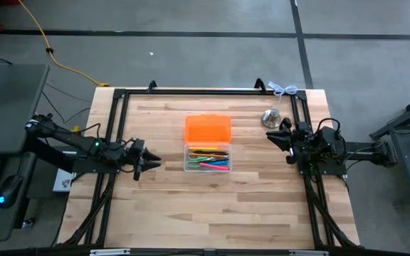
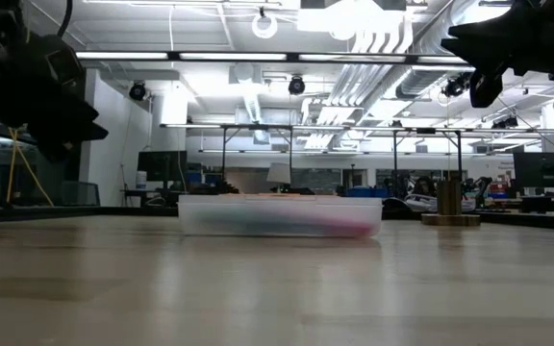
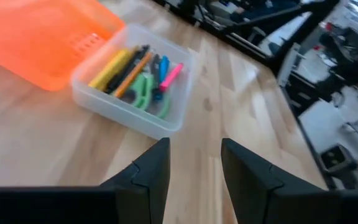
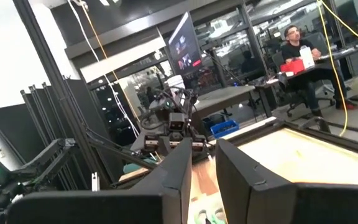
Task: Pick & place school supplies into a supply box
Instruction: Return to Home Position
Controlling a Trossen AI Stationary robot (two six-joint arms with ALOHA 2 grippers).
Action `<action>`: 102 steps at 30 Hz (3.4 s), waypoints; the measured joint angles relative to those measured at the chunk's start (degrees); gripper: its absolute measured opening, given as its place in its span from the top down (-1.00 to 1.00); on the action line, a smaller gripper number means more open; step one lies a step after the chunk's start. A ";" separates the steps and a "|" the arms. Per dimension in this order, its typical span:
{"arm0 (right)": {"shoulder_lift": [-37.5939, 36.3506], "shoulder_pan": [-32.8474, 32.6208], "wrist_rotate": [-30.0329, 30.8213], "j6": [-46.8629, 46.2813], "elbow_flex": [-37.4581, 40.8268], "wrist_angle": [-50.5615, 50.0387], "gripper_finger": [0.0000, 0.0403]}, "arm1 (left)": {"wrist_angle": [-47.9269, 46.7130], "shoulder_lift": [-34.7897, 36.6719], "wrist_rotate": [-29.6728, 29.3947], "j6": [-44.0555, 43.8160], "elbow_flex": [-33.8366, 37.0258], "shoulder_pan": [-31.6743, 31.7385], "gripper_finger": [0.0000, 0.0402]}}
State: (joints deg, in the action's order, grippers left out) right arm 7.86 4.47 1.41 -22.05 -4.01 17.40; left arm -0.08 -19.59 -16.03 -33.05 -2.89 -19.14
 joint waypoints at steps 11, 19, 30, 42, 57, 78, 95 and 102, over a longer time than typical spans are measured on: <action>-0.11 0.00 -1.76 1.55 0.00 2.00 0.77 | 0.01 5.51 -3.39 3.63 0.02 0.04 0.14; -0.11 0.04 -0.19 1.65 0.00 1.25 0.77 | -5.31 10.96 -4.51 5.56 -0.79 0.04 0.14; -0.04 0.07 5.42 4.06 0.00 0.58 0.75 | -9.45 13.59 -6.20 4.08 -1.84 0.07 0.14; 0.04 1.51 1.86 2.61 0.00 0.45 0.76 | -6.06 13.46 2.46 6.58 -1.71 7.81 0.14; 0.00 10.02 -13.81 1.29 0.00 0.29 0.74 | -5.54 13.46 20.06 7.33 -1.73 27.40 0.14; 0.00 10.16 -17.86 4.06 0.00 1.61 0.74 | -0.35 13.47 -3.16 15.48 -1.80 9.37 0.14; 0.00 10.14 -22.78 5.60 0.00 -1.14 0.74 | -0.21 13.49 3.50 21.23 -1.82 9.35 0.14; 0.00 10.12 -22.62 4.26 0.00 -1.28 0.75 | -0.48 13.46 3.52 21.22 -1.81 9.35 0.14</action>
State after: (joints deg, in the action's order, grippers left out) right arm 7.86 14.59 -21.21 -17.79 -4.01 16.12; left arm -0.56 -6.13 -12.51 -11.84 -4.71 -9.78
